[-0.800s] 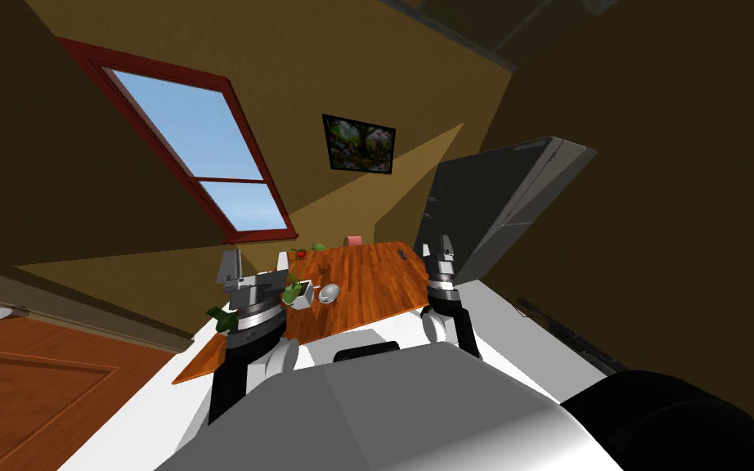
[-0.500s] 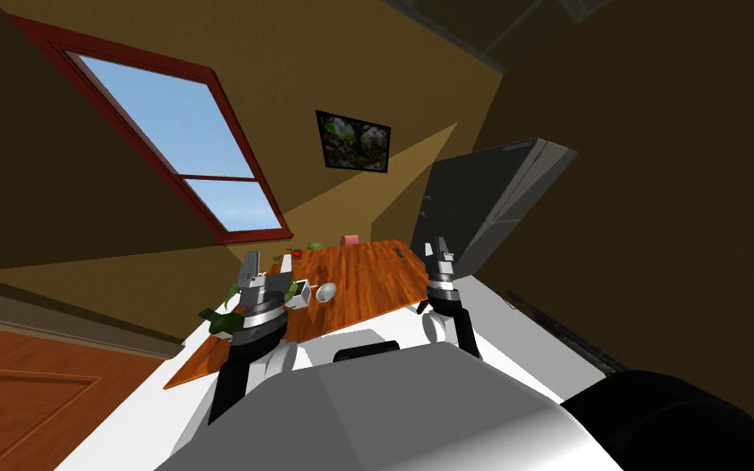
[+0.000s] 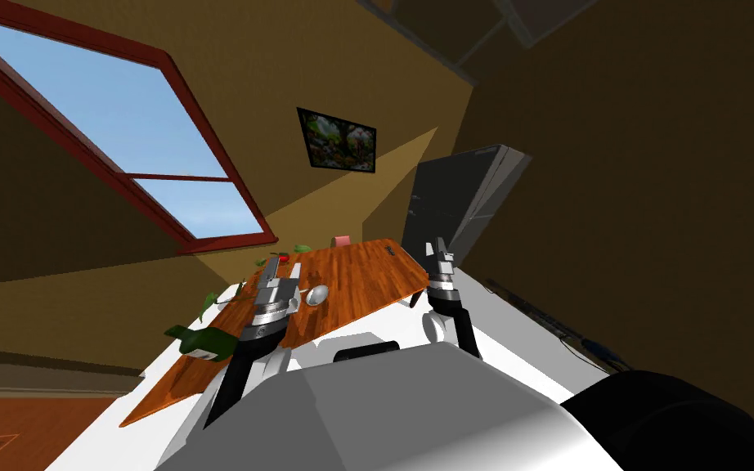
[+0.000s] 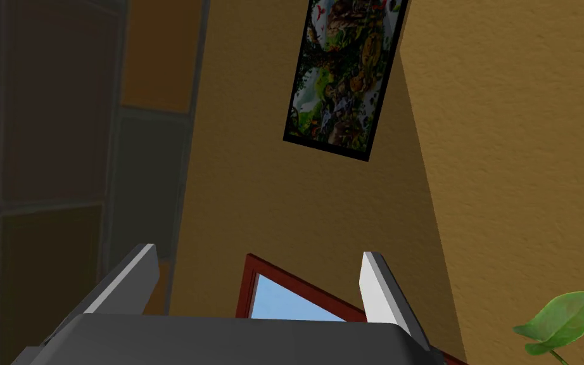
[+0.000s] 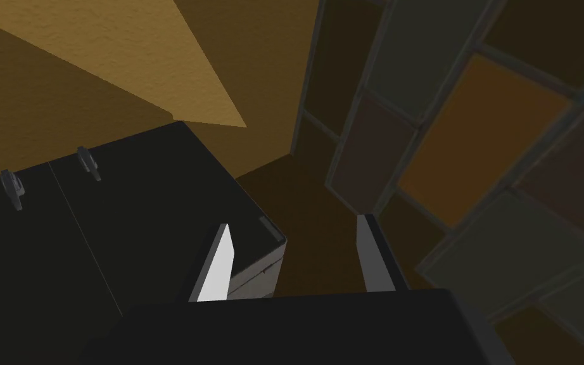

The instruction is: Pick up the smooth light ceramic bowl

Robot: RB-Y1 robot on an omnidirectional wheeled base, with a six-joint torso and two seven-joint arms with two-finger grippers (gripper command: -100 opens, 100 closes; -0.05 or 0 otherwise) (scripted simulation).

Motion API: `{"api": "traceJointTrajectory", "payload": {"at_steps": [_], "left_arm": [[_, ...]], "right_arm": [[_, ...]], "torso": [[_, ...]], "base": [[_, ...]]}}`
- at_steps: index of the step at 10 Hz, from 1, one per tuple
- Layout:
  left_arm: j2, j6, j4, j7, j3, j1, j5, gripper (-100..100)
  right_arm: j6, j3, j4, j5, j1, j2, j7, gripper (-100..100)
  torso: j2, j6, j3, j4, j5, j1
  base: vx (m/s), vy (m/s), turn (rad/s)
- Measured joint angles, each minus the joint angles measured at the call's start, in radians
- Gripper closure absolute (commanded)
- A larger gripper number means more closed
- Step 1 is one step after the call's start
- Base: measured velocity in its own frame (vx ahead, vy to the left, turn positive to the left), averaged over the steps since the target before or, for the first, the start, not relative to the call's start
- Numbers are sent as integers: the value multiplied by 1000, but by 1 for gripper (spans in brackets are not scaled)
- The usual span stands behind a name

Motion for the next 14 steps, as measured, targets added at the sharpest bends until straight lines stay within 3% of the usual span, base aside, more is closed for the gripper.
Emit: {"api": "traceJointTrajectory", "payload": {"at_steps": [1,2,6,8,14], "left_arm": [[22,30,29,23,9,-18,-7,-100],[42,56,43,49,11,-3,-15,-100],[96,86,177,127,18,-4,-38,-100],[126,122,200,167,25,10,-39,-100],[199,176,361,271,42,3,-40,-100]], "right_arm": [[0,0,0,0,0,0,0,0],[0,0,0,0,0,0,0,0],[0,0,0,0,0,0,0,0],[0,0,0,0,0,0,0,0],[0,0,0,0,0,0,0,0]], "torso": [[0,0,0,0,0,0],[0,0,0,0,0,1],[-1,0,0,0,0,1],[-1,0,0,0,0,1],[-1,-1,-1,0,0,2]], "base": [[-32,0,-299],[-24,0,-93],[-22,0,-264],[-17,6,-197],[-15,9,-205]]}}
